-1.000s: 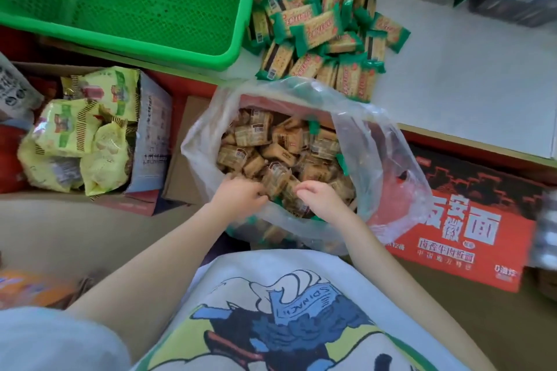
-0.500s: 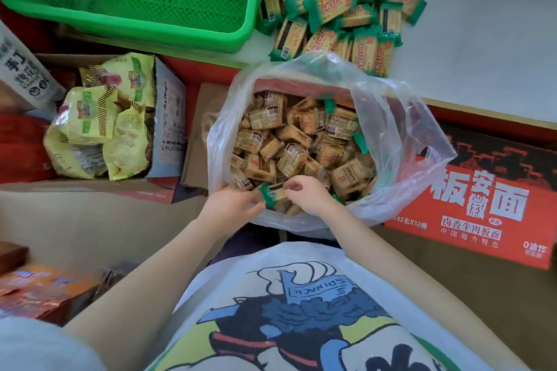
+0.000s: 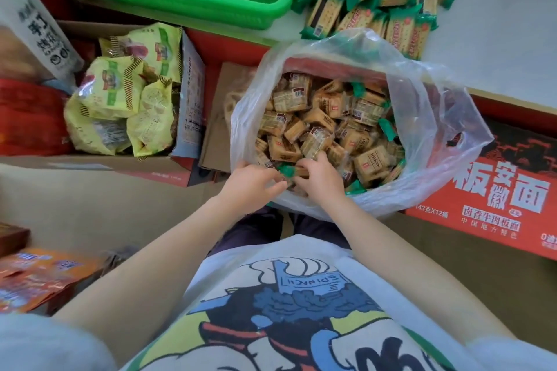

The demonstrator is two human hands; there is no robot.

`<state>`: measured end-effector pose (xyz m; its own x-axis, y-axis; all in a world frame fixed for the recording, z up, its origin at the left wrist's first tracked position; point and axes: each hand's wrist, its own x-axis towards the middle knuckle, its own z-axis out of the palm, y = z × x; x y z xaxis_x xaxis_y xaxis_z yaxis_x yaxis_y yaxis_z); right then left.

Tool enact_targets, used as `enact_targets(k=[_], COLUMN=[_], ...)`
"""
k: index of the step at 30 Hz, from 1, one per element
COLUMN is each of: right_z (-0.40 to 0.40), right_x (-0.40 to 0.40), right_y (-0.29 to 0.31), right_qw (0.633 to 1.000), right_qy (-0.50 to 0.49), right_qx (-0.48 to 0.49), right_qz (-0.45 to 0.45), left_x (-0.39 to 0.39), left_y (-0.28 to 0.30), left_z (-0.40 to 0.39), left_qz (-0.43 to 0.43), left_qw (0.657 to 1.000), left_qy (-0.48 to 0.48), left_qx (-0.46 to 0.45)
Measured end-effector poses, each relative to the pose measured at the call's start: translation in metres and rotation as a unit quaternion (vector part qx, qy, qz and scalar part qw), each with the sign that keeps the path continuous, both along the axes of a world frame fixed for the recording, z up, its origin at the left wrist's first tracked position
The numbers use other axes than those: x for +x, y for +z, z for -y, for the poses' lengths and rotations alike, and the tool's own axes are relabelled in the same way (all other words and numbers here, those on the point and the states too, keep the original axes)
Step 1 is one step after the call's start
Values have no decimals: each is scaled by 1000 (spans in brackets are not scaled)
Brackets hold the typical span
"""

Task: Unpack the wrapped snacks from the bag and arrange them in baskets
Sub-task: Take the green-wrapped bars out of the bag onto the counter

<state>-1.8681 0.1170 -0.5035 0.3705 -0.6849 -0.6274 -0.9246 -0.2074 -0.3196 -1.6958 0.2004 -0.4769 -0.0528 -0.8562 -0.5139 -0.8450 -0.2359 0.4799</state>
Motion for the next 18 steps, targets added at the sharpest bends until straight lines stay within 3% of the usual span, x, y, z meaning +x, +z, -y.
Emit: enact_targets(k=[3, 6, 7, 9, 11, 12, 14, 16, 18], right_z=[15, 29, 34, 40, 47, 50, 58, 68, 80], right_x=[1, -6, -9, -15, -21, -26, -36, -47, -59], right_y=[19, 54, 67, 92, 112, 121, 140, 157, 166], right_qw=[983, 910, 872, 798, 753, 752, 783, 818, 829], right_qy=[-157, -353, -410, -478, -491, -478, -429, -391, -386], right_qx=[-1, 79, 115, 168, 203, 214, 222, 217, 201], right_qz=[92, 203, 241, 327, 389, 401, 392, 363, 351], left_x=[3, -4, -7, -14, -19, -22, -28, -34, -43], left_y=[7, 23, 30, 46, 65, 74, 91, 102, 109], left_z=[3, 18, 28, 51, 75, 85, 107, 127, 144], left_qz=[-30, -132, -191, -336, -443, -477, -506, -505, -492], left_qw=[999, 970, 941, 850, 769, 745, 731, 751, 786], left_qy=[33, 197, 272, 394, 442, 448, 446, 420, 372], left_qx=[21, 51, 61, 99, 131, 129, 101, 70, 48])
